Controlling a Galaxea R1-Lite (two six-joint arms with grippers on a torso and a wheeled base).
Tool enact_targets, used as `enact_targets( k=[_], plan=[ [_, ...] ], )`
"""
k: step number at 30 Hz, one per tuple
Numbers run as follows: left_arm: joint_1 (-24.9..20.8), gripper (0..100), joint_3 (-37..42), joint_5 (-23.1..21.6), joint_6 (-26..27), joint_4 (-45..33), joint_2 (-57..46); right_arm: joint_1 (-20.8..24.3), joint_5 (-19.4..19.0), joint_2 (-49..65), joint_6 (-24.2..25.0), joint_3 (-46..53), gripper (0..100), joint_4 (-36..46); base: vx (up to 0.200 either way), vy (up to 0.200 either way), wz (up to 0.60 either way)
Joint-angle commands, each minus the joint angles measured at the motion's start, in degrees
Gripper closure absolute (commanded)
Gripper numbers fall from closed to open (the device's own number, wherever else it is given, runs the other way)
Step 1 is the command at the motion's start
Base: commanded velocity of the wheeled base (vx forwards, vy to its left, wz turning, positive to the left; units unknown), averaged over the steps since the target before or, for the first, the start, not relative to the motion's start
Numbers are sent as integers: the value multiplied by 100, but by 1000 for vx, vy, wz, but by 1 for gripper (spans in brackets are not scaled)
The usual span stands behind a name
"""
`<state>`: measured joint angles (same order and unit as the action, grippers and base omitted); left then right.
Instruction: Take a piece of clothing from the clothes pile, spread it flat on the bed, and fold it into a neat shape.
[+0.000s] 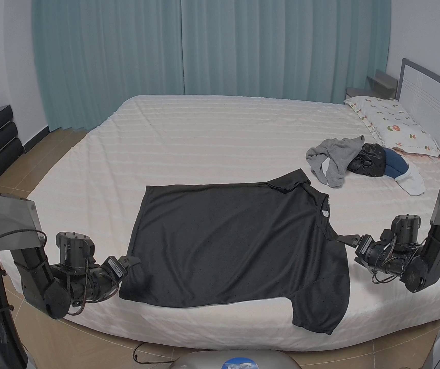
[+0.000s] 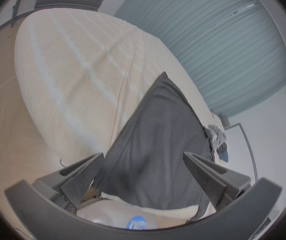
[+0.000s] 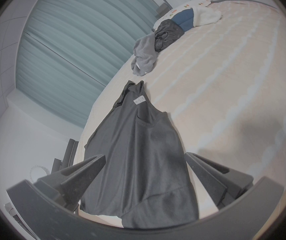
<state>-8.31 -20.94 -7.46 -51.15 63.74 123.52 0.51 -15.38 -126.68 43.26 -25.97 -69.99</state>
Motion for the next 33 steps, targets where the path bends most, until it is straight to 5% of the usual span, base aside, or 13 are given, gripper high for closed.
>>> enact_targets(
  k=[1,24,25,33],
  plan=[
    [-153,0,477,-63,132,103,-47,2,-8,-32,33,224,0,-33,0,0,0],
    [-232,0,310,34,1081,296,612,45,44,-348,-125,294,0,-103,0,0,0],
    [-223,100,319,34,1116,296,612,45,44,-375,-204,338,0,-112,0,0,0],
    [-135,100,398,113,1125,288,551,107,264,-744,-688,391,0,-112,0,0,0]
  ],
)
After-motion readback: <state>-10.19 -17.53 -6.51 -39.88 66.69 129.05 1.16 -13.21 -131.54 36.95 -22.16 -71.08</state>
